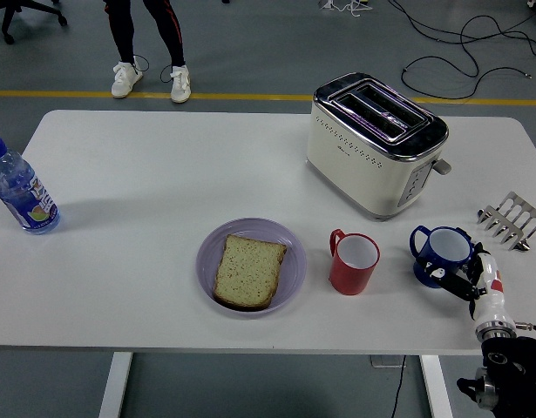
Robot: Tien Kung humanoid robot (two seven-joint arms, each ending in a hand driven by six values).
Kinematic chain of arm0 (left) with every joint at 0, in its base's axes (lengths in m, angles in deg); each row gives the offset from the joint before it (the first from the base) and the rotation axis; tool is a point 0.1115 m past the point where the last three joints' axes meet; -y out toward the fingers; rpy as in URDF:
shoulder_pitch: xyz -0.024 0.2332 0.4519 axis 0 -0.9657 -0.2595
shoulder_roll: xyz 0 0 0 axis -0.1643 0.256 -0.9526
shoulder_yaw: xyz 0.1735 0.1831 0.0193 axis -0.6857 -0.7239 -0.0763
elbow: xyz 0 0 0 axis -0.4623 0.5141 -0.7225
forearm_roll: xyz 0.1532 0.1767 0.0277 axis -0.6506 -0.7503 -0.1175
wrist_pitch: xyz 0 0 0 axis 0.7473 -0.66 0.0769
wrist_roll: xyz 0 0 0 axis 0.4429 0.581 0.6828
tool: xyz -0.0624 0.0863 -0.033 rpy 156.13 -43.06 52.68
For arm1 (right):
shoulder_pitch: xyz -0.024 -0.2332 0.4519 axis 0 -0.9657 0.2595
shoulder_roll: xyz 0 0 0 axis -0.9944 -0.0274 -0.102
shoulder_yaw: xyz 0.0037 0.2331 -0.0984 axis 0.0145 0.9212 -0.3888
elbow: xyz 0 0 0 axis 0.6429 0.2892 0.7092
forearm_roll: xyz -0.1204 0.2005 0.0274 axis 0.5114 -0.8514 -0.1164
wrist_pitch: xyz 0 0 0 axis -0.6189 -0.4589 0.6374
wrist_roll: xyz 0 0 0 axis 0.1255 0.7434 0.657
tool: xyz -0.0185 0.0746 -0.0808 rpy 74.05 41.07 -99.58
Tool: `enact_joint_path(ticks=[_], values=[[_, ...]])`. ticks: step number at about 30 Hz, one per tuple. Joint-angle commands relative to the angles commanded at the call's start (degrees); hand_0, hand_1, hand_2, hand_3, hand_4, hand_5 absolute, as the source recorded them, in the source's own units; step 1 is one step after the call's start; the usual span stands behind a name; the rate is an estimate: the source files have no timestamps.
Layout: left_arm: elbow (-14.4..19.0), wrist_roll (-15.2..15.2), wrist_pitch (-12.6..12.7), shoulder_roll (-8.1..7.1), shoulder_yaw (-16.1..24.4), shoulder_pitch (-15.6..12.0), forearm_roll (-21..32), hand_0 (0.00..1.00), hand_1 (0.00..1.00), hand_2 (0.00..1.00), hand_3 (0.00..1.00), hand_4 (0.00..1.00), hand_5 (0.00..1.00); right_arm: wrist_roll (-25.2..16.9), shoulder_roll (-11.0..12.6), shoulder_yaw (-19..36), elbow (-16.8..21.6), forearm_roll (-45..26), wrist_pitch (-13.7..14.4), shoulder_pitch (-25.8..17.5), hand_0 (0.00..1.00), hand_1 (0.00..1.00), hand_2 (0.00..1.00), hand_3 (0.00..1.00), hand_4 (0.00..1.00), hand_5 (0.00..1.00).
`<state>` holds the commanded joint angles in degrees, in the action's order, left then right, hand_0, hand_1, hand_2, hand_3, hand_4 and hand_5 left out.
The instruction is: Pick up the cup,pour liquid into bread,place the cup on the desk
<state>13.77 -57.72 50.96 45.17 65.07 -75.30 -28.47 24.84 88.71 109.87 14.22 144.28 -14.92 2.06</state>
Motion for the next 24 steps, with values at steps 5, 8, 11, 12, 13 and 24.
enact_joint_path(ticks=[5, 8, 11, 12, 13, 24], values=[[0.00, 0.00, 0.02, -0.07, -0.13, 0.02, 0.05, 0.654, 0.689, 0.709, 0.604, 0.338, 0.914, -1.45, 0.01, 0.04, 0.01, -1.67, 0.69, 0.18, 0.506, 0.466, 0.545, 0.676, 0.826, 0.043], [0.00, 0.01, 0.00, -0.09, -0.12, 0.08, 0.05, 0.654, 0.689, 0.709, 0.604, 0.338, 0.914, -2.45, 0.11, 0.36, 0.59, -2.99, 1.16, 0.18, 0.506, 0.466, 0.545, 0.676, 0.826, 0.043], [0.00, 0.04, -0.04, -0.08, 0.12, 0.07, -0.21, 0.654, 0.689, 0.709, 0.604, 0.338, 0.918, -3.14, 0.30, 0.74, 1.56, -3.89, 1.74, -0.03, 0.421, 0.400, 0.528, 0.589, 0.790, 0.047], [0.00, 0.06, -0.05, -0.09, 0.16, 0.04, -0.24, 0.654, 0.689, 0.709, 0.604, 0.338, 0.918, -3.48, 0.43, 0.99, 2.37, -4.24, 2.16, -0.20, 0.421, 0.400, 0.528, 0.589, 0.790, 0.047], [0.00, 0.06, -0.05, -0.09, 0.17, 0.03, -0.24, 0.654, 0.689, 0.709, 0.604, 0.338, 0.918, -3.57, 0.47, 1.05, 2.59, -4.34, 2.28, -0.24, 0.421, 0.400, 0.528, 0.589, 0.790, 0.047], [0.00, 0.01, 0.07, -0.32, 0.55, 0.03, -0.38, 0.654, 0.690, 0.710, 0.604, 0.339, 0.920, 0.64, 3.61, 4.67, 15.08, -0.09, 5.49, -1.85, 0.338, 0.346, 0.512, 0.544, 0.753, 0.049]])
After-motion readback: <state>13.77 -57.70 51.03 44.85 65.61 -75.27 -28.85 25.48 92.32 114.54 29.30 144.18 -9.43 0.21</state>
